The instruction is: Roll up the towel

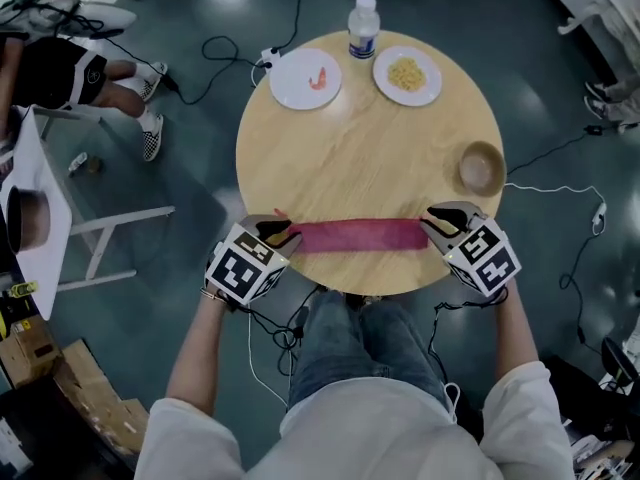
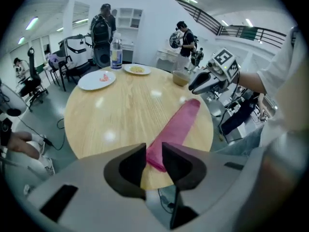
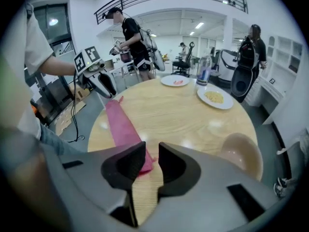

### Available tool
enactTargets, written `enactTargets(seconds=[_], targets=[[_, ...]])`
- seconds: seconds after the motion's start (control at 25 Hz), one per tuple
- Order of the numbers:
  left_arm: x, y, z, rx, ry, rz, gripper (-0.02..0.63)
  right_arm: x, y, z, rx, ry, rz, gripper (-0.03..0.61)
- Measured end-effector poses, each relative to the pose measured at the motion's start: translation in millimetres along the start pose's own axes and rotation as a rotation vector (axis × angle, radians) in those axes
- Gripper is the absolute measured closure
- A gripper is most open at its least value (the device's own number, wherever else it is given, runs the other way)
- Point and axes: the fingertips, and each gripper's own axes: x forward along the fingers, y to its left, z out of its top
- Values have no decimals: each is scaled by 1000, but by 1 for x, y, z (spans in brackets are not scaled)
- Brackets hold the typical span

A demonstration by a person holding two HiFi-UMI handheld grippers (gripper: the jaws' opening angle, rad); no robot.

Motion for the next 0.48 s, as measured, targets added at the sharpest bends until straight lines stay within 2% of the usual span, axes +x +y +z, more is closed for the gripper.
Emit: enactTargets(seconds=[0.08, 0.16, 0.32, 0.48], targets=[[-18, -5, 1, -41, -47, 25, 508, -22, -3, 10, 36, -62, -54, 492], [-43, -8, 11, -81, -131, 69, 508, -47, -9, 26, 79, -152, -119, 506], [-104, -4, 63, -175, -411, 202, 518, -101, -27, 72, 160, -367, -265, 517], [-165, 0, 106, -299, -666, 349, 523, -159, -42, 100, 212, -507, -406, 540]])
